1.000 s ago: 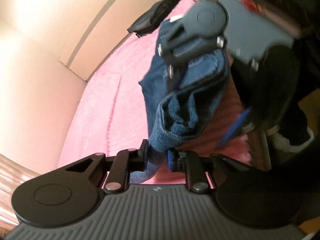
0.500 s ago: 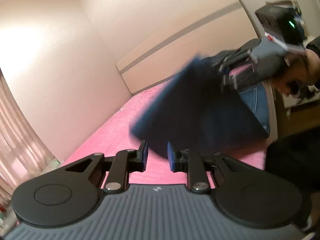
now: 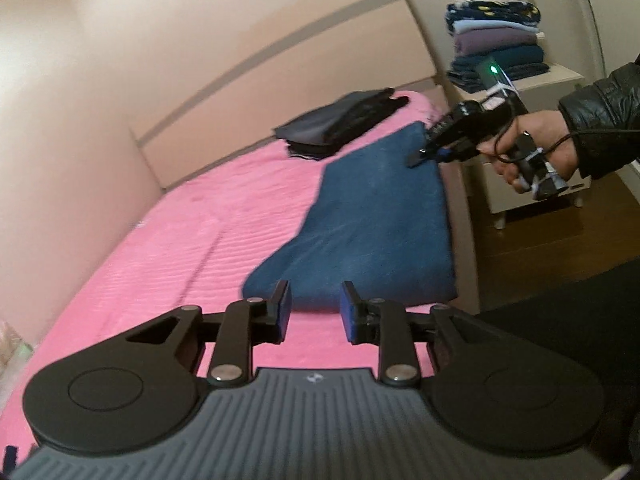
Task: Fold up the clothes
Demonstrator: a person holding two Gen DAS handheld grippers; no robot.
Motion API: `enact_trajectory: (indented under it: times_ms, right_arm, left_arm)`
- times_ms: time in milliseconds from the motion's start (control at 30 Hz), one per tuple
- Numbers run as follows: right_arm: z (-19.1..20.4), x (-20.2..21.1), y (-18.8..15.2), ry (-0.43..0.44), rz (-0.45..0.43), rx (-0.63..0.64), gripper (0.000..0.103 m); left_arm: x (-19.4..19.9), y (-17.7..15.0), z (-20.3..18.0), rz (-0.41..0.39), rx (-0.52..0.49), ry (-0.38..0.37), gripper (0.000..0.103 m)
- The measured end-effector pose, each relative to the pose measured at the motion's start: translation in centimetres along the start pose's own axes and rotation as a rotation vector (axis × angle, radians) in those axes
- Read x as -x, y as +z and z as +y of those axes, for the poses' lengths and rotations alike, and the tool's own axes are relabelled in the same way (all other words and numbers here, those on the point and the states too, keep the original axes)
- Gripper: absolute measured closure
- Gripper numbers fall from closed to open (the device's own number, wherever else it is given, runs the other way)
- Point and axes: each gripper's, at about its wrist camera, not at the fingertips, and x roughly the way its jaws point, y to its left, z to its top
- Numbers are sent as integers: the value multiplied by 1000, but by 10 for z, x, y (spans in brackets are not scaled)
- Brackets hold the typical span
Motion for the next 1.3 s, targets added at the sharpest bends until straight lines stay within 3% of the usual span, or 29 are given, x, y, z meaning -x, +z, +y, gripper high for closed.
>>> enact_trajectory:
  times_ms: [200, 300, 467, 533, 600, 700, 933, 1000, 1100, 1133, 1167, 1300]
  right_arm:
    - [-14, 13, 6, 8, -17, -27, 84]
    - [-21, 21, 11, 7, -27, -35, 84]
    - [-34, 33, 17, 4, -44, -49, 68]
    - [-34, 35, 21, 3, -42, -28, 53]
    - [-17, 24, 27, -1, -6, 95, 52]
    - [9, 7, 36, -6, 48, 280, 52]
    - [70, -32, 58, -19, 175, 712, 52]
    - [81, -48, 64, -31, 222, 808, 53]
    - [62, -95, 66, -102, 357, 788, 55]
    - [56, -110, 67, -125, 401, 781, 62]
    - [49, -120, 69, -135, 426, 753, 63]
    - [27, -111, 84, -149, 396, 601, 62]
  left_arm:
    - [-26, 4, -13, 8, 5, -41, 78]
    - [-40, 0, -11, 56, 47, -41, 77]
    - [-72, -11, 23, 157, 291, -2, 77]
    - [-85, -14, 41, 171, 406, 9, 78]
    - [-98, -16, 57, 173, 506, 9, 78]
    - [-123, -16, 74, 164, 576, -9, 78]
    - [-190, -31, 100, 231, 674, -73, 78]
    - [-206, -39, 105, 261, 687, -78, 84]
    - [-221, -51, 110, 269, 717, -101, 85]
    - [-223, -54, 112, 259, 730, -109, 85]
    - [-223, -55, 113, 252, 736, -113, 85]
    - [-220, -56, 114, 249, 737, -117, 85]
